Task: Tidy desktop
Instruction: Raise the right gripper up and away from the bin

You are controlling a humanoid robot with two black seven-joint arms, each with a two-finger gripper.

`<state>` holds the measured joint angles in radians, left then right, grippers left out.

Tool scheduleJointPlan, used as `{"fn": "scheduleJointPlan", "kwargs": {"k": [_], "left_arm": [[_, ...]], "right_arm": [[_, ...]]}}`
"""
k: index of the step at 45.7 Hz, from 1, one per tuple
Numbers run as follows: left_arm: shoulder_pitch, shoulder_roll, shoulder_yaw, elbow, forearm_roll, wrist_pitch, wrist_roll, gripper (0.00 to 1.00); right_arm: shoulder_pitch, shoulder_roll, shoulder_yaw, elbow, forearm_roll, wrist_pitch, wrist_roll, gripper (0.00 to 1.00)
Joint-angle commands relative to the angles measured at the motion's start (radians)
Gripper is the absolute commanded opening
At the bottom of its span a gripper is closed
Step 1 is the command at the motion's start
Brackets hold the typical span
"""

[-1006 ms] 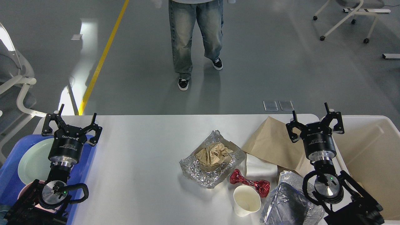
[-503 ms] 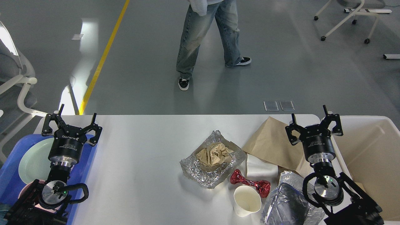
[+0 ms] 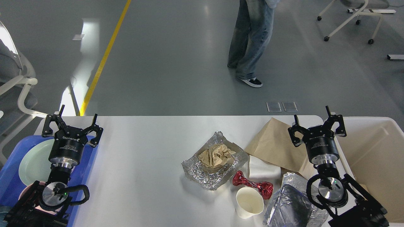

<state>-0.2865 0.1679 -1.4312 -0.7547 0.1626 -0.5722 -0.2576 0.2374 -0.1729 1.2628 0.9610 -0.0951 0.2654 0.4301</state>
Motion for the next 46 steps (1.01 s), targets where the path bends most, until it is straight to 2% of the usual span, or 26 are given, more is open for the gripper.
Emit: {"fn": "scheduleJointPlan", "kwargs": {"k": [1,15,27,31,37,46], "left_arm": [[0.0,-0.001,0.0,0.0,0.0,0.0,0.0,0.97],[0.0,0.001,0.0,0.0,0.0,0.0,0.0,0.97],[0.0,0.001,0.0,0.0,0.0,0.0,0.0,0.97],[0.0,-0.001,0.0,0.0,0.0,0.0,0.0,0.97],[0.001,-0.001,0.0,0.0,0.0,0.0,0.001,0.97],[0.001,0.001,0.0,0.0,0.0,0.0,0.001,0.97]], "right_arm": [[0.011,0.0,0.003,0.004,-0.002,0.0,0.006,1.0],[0.088,-0.017,-0.008,0.004,-0.008,0.002,0.013,1.0],[0.161,-0.279,-0.262,-0.002,0.003,0.104,0.013,1.0],[0.235,-0.388,-0.405,-0.008,0.003,0.159,0.012,1.0],[0.411,-0.522,-0.718,-0.008,0.006,0.176,0.012,1.0],[0.814,-0.577,-1.27,-0.008,0.005,0.179,0.01,1.0]]}}
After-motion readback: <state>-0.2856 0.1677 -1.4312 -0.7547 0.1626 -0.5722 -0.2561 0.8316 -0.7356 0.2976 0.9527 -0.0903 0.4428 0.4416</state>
